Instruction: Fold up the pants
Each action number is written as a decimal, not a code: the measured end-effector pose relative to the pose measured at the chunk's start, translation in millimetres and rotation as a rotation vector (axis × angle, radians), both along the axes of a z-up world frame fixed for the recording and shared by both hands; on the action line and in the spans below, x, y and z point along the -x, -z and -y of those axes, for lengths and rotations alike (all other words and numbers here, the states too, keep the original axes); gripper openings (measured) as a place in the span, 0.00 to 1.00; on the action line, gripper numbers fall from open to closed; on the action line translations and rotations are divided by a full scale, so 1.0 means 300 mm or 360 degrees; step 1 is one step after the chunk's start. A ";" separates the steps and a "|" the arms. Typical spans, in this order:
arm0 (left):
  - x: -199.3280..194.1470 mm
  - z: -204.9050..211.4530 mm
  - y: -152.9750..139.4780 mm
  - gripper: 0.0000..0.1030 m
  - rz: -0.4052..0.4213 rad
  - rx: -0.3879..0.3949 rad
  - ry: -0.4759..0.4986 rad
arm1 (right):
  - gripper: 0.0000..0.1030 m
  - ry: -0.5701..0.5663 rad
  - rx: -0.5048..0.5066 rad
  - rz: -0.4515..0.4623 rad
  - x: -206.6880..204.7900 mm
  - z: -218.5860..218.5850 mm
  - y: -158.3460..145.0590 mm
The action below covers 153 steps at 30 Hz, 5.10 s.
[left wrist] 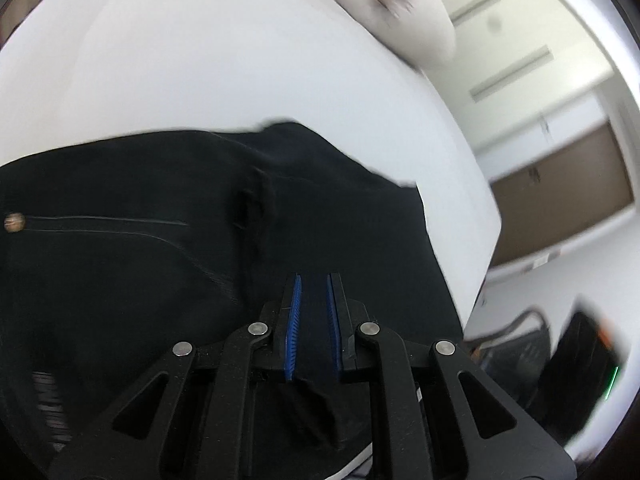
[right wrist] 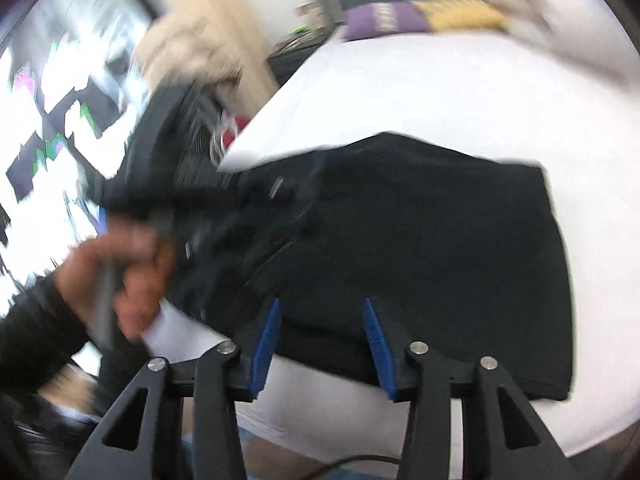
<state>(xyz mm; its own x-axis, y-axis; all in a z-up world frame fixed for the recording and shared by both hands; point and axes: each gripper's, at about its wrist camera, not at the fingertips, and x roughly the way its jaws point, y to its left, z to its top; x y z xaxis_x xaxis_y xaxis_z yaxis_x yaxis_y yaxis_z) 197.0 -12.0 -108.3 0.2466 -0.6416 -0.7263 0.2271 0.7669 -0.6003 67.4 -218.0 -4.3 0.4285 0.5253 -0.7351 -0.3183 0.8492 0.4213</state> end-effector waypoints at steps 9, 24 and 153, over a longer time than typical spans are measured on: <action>0.119 0.093 0.075 0.11 0.0039 -0.0153 0.0146 | 0.41 0.0271 -0.0736 -0.0358 -0.365 0.543 0.106; 0.112 0.141 0.115 0.11 0.0048 -0.0105 0.0146 | 0.08 0.0226 -0.0726 -0.0645 -0.300 0.515 0.323; 0.058 0.960 -0.053 0.16 0.0554 -0.0489 0.0696 | 0.15 0.0262 -0.0594 -0.0553 -0.332 0.690 0.309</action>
<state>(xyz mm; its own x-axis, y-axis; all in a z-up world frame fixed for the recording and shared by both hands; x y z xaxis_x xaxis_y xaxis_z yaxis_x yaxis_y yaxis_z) 179.7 -300.0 -92.6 0.2641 -0.5115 -0.8177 0.7002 0.6847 -0.2021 166.9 -425.0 -97.2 0.2919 0.7247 -0.6242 0.0183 0.6482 0.7612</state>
